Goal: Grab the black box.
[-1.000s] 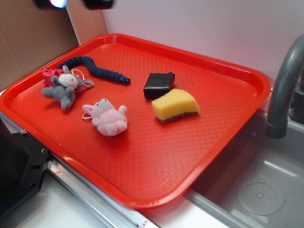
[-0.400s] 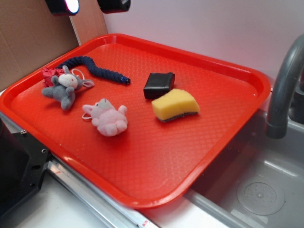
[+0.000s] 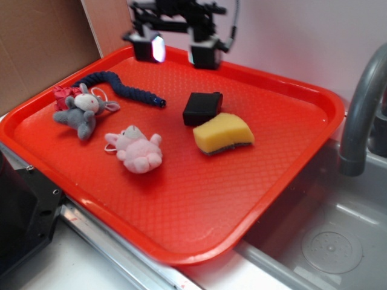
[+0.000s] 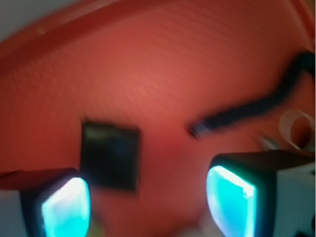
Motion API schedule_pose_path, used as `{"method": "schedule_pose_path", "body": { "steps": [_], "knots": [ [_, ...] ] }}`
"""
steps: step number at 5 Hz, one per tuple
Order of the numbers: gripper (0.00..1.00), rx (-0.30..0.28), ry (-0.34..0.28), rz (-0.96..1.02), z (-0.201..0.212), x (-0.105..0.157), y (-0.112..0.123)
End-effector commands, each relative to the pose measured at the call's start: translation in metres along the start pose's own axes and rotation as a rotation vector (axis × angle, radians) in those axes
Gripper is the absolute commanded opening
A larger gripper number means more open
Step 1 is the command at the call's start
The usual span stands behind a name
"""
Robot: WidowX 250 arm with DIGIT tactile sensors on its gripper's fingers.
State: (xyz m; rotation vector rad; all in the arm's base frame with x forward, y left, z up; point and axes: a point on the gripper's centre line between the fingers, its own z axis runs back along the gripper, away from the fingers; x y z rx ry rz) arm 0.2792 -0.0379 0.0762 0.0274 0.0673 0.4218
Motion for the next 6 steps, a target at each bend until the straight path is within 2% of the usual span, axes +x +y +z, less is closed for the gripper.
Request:
{"method": "schedule_pose_path", "body": {
  "steps": [1,2,3,4,5,6],
  "knots": [
    [1.0,-0.016,0.022,0.05,-0.042,-0.006,0.007],
    [1.0,-0.023,0.063,0.08,-0.054,-0.01,0.003],
    [1.0,-0.107,0.141,0.083,-0.067,-0.003,-0.013],
    [1.0,-0.109,0.115,0.018,-0.059,-0.002,-0.033],
    [1.0,-0.087,0.076,-0.047,-0.048,-0.002,-0.05],
    [1.0,-0.03,0.032,-0.109,-0.033,-0.009,-0.066]
  ]
}}
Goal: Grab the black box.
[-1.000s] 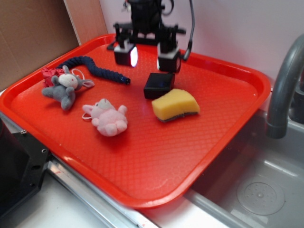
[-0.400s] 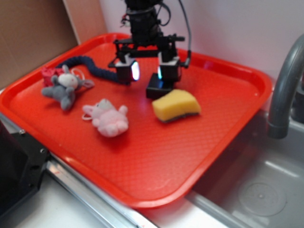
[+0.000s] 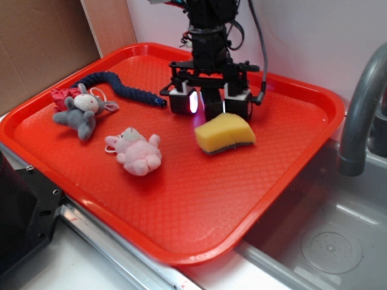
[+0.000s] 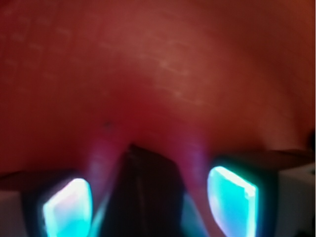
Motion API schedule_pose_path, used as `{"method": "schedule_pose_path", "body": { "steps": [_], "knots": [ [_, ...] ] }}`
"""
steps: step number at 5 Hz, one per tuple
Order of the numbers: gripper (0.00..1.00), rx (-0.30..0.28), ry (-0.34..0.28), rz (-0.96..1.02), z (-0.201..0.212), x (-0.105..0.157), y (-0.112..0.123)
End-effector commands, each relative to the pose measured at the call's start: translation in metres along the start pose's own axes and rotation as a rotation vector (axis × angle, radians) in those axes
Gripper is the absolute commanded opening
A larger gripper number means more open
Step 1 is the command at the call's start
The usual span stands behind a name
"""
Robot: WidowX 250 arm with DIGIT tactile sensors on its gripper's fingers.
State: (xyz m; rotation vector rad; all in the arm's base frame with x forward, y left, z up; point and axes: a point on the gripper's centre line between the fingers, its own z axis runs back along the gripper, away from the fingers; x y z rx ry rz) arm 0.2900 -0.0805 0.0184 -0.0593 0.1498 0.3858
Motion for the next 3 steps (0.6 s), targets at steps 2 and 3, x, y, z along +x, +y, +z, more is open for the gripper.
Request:
{"method": "schedule_pose_path", "body": {
  "steps": [2,3],
  "knots": [
    [0.0,0.078,-0.09,-0.108,0.039,-0.019,-0.026],
    [0.0,0.08,-0.082,-0.172,0.058,-0.029,-0.015]
  ]
}}
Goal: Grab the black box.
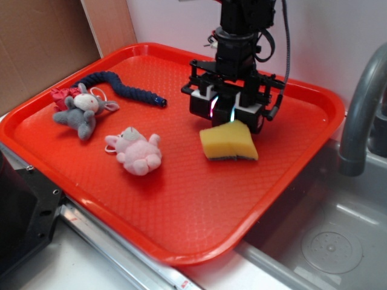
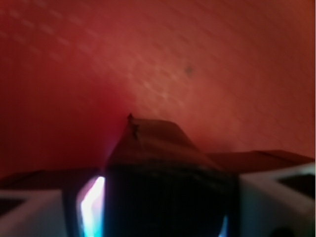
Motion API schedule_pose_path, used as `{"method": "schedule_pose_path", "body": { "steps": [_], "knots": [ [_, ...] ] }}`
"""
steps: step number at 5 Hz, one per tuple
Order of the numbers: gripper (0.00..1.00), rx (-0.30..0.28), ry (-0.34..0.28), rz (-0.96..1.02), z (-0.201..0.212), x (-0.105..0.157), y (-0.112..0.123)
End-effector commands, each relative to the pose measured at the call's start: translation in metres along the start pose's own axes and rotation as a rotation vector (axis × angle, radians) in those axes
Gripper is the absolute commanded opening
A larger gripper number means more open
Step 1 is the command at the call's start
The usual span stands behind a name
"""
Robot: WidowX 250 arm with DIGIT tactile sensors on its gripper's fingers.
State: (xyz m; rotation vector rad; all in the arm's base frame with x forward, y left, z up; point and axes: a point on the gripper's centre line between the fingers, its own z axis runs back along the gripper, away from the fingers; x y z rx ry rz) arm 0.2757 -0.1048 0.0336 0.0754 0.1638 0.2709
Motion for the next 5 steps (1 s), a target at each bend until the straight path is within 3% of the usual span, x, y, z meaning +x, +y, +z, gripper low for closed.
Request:
{"method": "schedule_pose_path", "body": {
  "steps": [1,2,3,4,5],
  "knots": [
    [0.0,-0.144,-0.143,-0.172,0.075,-0.022,0.051],
    [0.0,-0.209,-0.239,-0.153,0.101,-0.04,0.111],
    [0.0,-0.194,-0.307,-0.119,0.127,-0.052,0.15],
    [0.0,-0.162,-0.325,-0.092,0.152,-0.052,0.161],
    [0.0,-0.135,-0.291,-0.118,0.165,-0.033,0.14]
  ]
}}
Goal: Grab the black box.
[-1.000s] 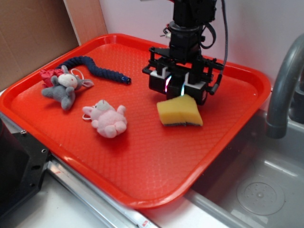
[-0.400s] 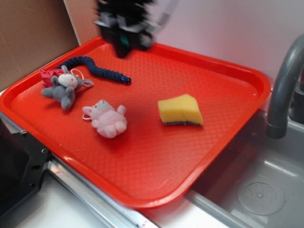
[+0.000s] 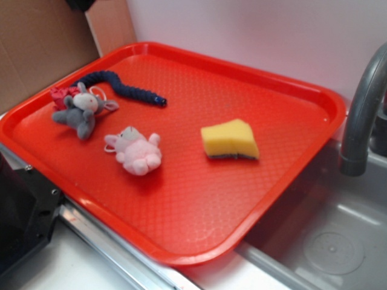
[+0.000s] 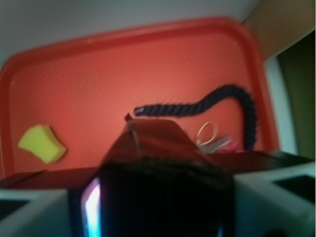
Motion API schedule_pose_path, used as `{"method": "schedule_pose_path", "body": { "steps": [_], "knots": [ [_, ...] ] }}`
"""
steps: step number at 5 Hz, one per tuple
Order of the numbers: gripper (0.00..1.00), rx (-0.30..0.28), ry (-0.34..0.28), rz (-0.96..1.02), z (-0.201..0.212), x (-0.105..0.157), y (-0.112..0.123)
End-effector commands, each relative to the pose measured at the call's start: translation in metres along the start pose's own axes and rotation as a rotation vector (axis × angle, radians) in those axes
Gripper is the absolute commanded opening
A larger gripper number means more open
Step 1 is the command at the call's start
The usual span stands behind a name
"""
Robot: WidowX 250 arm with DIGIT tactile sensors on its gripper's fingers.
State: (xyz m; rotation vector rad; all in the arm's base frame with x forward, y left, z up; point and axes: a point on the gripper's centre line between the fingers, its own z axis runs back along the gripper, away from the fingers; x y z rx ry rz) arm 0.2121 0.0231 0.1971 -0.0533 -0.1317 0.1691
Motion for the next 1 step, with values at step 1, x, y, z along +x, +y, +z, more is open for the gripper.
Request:
{"method": "schedule_pose_path", "body": {
  "steps": [1],
  "knots": [
    [0.0,0.034,0.009,-0.032,0.0046,0.0256,-0.0239]
  ]
}}
